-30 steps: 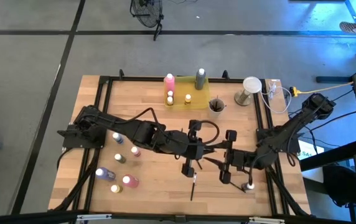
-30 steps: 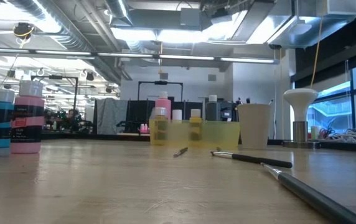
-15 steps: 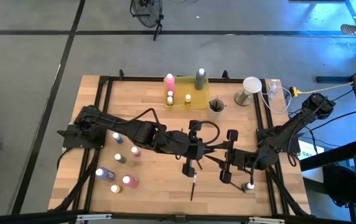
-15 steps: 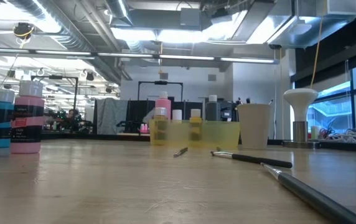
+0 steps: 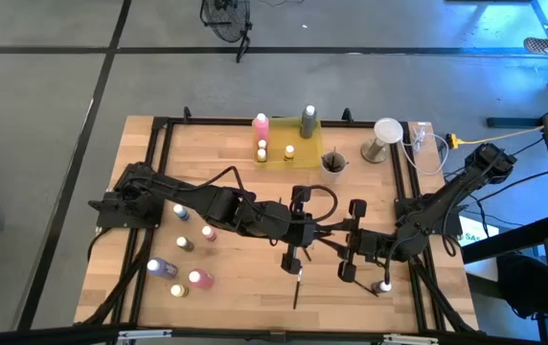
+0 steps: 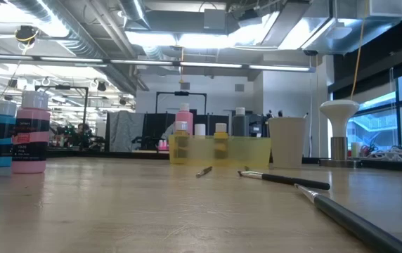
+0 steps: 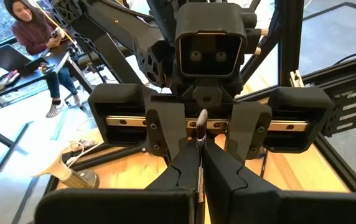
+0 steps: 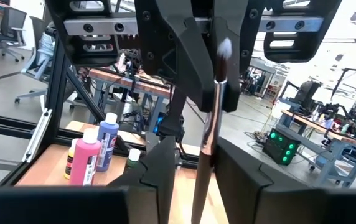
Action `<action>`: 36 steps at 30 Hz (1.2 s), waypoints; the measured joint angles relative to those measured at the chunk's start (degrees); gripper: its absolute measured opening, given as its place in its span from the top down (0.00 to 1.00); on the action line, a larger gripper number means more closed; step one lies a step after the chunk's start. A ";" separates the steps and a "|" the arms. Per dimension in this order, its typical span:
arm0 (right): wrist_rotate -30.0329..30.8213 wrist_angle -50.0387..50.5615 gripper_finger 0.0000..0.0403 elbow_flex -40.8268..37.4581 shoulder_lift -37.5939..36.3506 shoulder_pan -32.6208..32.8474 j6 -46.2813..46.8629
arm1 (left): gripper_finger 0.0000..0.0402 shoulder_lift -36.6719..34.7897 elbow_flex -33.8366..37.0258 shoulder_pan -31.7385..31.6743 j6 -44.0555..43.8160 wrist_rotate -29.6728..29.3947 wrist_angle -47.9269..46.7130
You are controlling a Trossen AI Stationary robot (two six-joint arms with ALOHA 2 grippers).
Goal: Pick & Place Paint Supplies
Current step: Put the silver paint brush into the white cup
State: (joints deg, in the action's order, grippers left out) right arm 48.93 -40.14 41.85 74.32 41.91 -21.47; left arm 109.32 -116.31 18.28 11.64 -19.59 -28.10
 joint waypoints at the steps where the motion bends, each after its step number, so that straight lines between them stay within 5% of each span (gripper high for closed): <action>1: -0.02 0.00 0.74 0.00 0.00 0.00 0.02 | 1.00 0.00 0.00 0.00 -0.22 0.00 0.01; 17: -1.73 -0.98 0.95 -0.03 0.00 0.00 0.23 | 0.99 -0.02 0.00 0.37 -2.75 1.65 -0.27; 29: 0.00 -0.85 0.95 -0.07 0.00 -0.04 0.49 | 0.76 -0.11 0.00 0.84 0.56 -4.48 -1.53; 33: 5.89 -0.88 0.95 -0.07 0.00 0.16 3.66 | 0.68 -1.17 -0.02 2.58 5.71 -14.11 0.28; 36: 10.41 -0.32 0.95 -0.07 -0.26 0.39 4.44 | 0.64 -2.78 -0.11 4.75 12.75 -29.51 0.44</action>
State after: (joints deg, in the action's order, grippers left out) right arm 59.33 -40.46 41.78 74.06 42.30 -17.04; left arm 106.54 -116.42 23.04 24.39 -49.11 -27.66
